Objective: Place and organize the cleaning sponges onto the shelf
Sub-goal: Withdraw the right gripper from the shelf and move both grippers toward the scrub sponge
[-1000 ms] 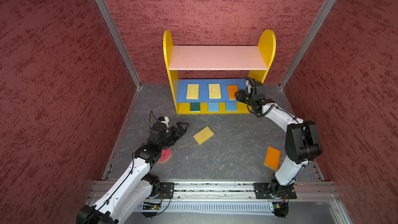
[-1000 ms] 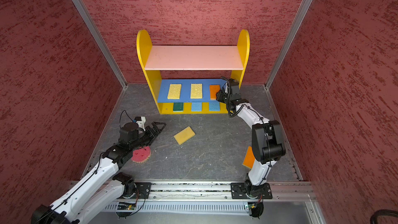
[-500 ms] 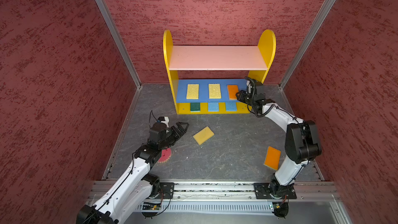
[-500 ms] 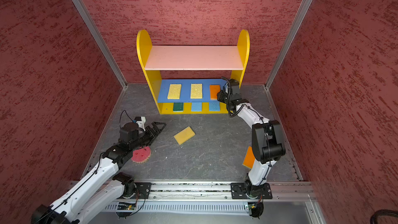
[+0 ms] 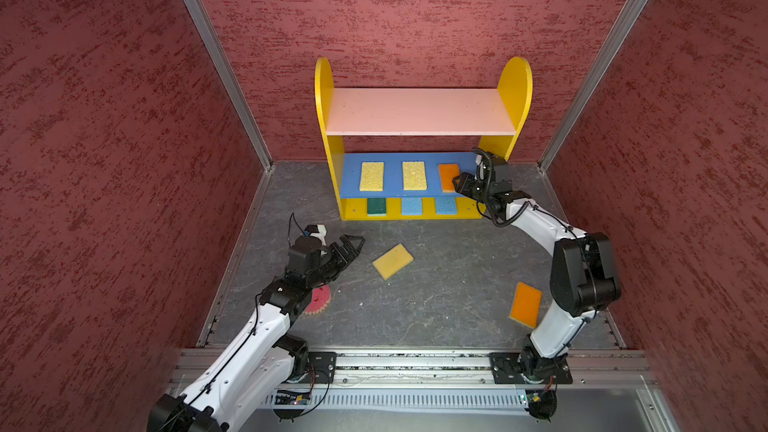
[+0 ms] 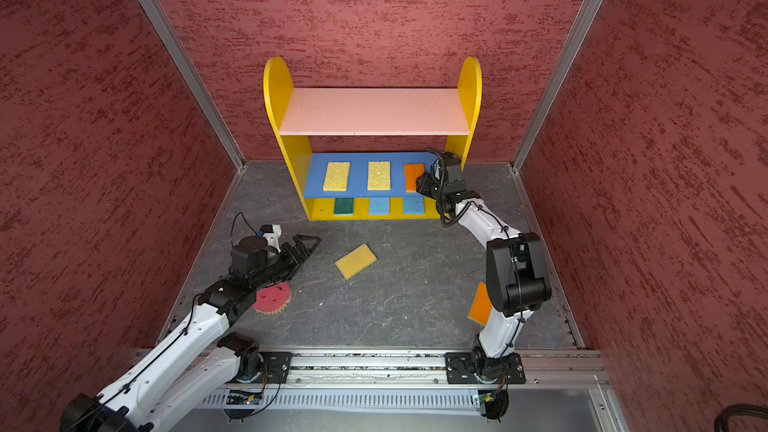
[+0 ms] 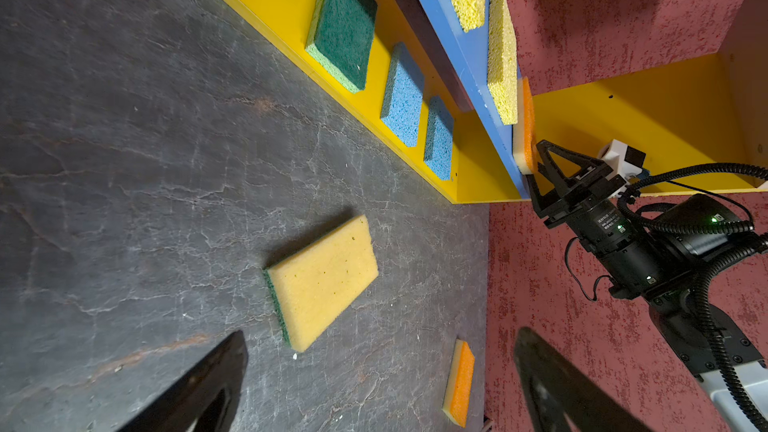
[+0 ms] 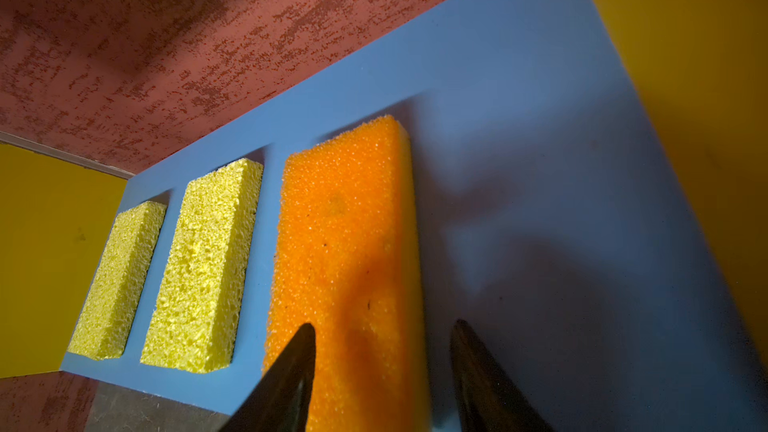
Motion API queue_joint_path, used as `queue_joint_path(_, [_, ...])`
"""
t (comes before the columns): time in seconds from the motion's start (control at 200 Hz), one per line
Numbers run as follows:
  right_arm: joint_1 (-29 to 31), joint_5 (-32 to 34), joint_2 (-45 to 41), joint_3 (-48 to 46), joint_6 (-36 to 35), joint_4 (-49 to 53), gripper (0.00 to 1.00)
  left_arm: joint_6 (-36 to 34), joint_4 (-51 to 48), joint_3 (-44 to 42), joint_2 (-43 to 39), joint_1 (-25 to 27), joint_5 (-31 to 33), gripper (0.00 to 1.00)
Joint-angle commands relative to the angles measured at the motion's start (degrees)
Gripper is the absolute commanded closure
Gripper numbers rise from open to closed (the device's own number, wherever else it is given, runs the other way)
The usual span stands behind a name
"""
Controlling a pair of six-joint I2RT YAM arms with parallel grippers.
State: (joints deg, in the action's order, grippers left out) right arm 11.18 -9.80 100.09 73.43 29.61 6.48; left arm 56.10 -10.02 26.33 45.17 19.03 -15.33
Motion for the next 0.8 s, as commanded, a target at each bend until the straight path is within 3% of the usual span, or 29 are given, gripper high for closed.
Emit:
queue_joint_path(0.0, [-0.1,1.5,-4.8,-1.5,0.3,4.3,0.43,-0.4,0.5,2.2,-0.4,-0.2,-1.2,0.00])
queue_joint_path(0.255, [0.2,2.6,-16.2,-11.3,2.1,4.9,0.41,-1.0,-6.0,3.5,-6.8,0.0,-0.9,0.00])
queue_joint_path(0.376, [0.5,0.7,-20.8,-15.9,2.6,4.5,0.55,-1.0,-10.8,3.5,-11.3,0.0,0.0,0.00])
queue_joint_path(0.536, [1.2,-1.4,-24.3,-20.2,3.3,4.5,1.00,-0.4,-16.1,3.1,-15.7,0.1,0.2,0.00])
queue_joint_path(0.797, [3.4,-3.5,-28.4,-26.1,4.2,4.0,1.00,2.1,-19.0,-0.3,-20.9,1.3,0.3,0.00])
